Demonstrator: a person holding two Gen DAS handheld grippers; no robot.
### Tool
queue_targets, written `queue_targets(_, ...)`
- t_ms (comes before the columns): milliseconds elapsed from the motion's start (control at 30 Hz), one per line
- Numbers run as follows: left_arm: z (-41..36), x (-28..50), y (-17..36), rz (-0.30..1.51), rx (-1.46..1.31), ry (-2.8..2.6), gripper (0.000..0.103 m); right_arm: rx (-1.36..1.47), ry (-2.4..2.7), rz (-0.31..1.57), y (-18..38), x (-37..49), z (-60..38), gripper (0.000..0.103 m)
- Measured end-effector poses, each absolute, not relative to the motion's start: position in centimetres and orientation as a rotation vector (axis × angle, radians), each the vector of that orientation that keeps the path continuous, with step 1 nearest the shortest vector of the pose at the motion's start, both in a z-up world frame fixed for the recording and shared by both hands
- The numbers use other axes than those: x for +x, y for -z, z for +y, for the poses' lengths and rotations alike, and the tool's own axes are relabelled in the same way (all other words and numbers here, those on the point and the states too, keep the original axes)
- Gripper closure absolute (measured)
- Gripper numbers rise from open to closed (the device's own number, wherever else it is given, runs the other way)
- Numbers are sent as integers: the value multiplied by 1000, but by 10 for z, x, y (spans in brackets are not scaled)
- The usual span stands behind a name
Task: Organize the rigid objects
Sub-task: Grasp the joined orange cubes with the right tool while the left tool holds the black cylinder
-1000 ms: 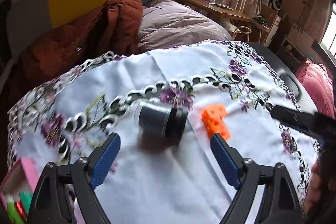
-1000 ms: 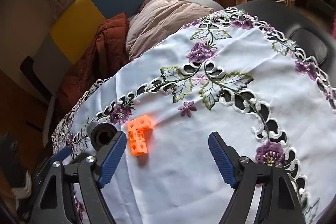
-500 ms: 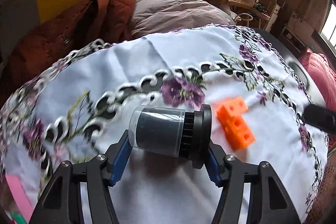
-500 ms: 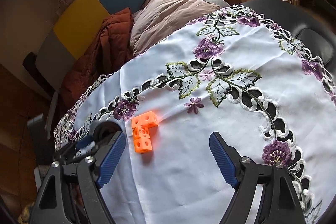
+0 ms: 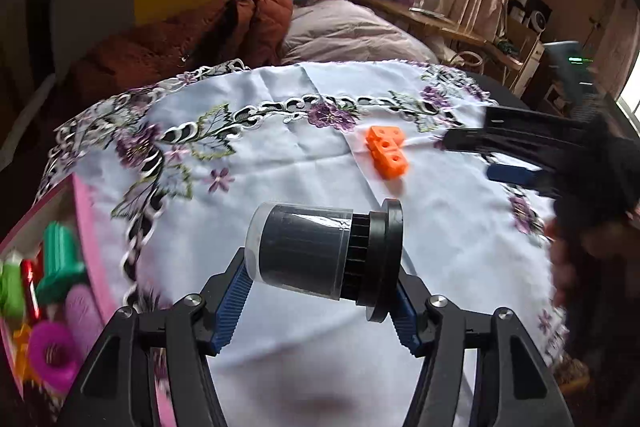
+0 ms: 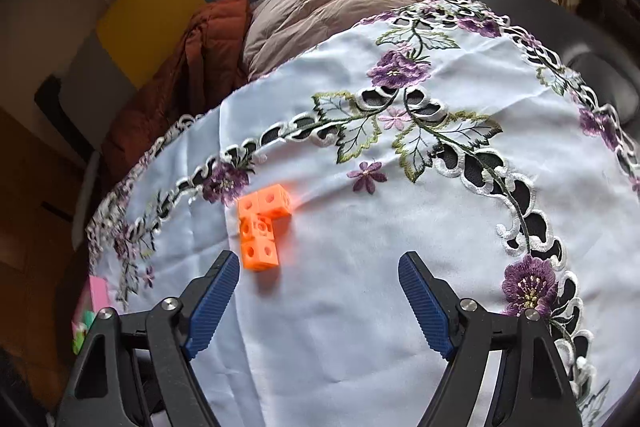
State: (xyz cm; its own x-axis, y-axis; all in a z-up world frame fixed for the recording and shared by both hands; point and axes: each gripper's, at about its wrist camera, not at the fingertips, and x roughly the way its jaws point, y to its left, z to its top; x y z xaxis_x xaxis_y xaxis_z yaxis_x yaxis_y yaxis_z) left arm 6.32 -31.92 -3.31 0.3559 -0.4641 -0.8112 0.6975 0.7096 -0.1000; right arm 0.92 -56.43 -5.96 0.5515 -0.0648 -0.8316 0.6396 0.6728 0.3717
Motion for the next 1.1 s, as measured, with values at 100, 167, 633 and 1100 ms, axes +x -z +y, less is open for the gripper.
queue_targets(100, -303, 49, 23, 915, 271, 762, 39, 688, 438, 925, 62, 15, -557, 21)
queue_targets(167, -291, 40, 19, 903, 263, 758, 39, 684, 399, 950, 66, 20, -550, 21)
queue_targets(633, -229, 27, -5, 880, 148, 730, 39, 456, 394, 1079, 90, 91, -526, 55)
queue_targets(1100, -181, 33, -5, 872, 83, 618, 39, 241, 205, 1150, 91, 60, -462, 82)
